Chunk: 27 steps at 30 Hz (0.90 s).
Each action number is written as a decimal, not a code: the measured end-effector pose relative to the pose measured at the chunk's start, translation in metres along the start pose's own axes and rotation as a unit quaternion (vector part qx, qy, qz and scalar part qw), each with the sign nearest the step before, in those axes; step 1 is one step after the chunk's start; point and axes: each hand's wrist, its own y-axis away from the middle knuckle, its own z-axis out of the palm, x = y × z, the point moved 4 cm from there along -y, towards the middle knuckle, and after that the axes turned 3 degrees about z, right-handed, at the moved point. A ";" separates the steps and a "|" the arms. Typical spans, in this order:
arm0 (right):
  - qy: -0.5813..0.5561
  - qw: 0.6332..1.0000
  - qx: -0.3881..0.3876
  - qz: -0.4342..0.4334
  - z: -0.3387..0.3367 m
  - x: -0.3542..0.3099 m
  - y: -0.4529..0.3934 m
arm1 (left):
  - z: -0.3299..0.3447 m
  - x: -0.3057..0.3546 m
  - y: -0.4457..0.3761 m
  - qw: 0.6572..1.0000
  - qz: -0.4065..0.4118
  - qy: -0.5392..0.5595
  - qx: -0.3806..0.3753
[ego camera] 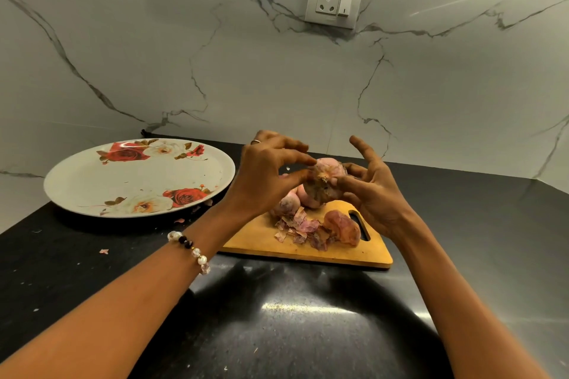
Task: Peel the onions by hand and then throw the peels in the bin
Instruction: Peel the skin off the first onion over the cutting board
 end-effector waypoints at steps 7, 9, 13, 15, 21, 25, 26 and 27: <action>0.002 1.000 -0.008 0.008 0.006 0.003 0.000 | 0.009 -0.002 0.005 0.998 0.056 -0.034 -0.013; -0.007 1.000 -0.008 0.009 0.006 0.002 0.000 | 0.008 0.000 0.004 0.996 0.073 -0.049 -0.008; -0.017 1.000 -0.009 0.011 0.007 0.001 0.001 | 0.008 0.005 0.004 0.993 0.092 -0.079 0.003; -0.014 1.000 -0.008 0.009 0.007 0.001 0.002 | 0.009 0.006 0.005 0.993 0.089 -0.082 0.011; -0.037 0.999 -0.007 0.010 0.010 0.003 0.001 | 0.015 0.010 0.008 0.990 0.083 -0.102 0.046; -0.043 0.999 -0.008 0.011 0.012 0.006 0.000 | 0.016 0.008 0.008 0.989 0.073 -0.117 0.049; -0.041 0.999 -0.006 0.009 0.011 0.006 0.000 | 0.016 0.007 0.008 0.989 0.080 -0.119 0.045; -0.039 0.999 -0.004 0.007 0.010 0.006 0.000 | 0.016 0.006 0.007 0.988 0.089 -0.117 0.038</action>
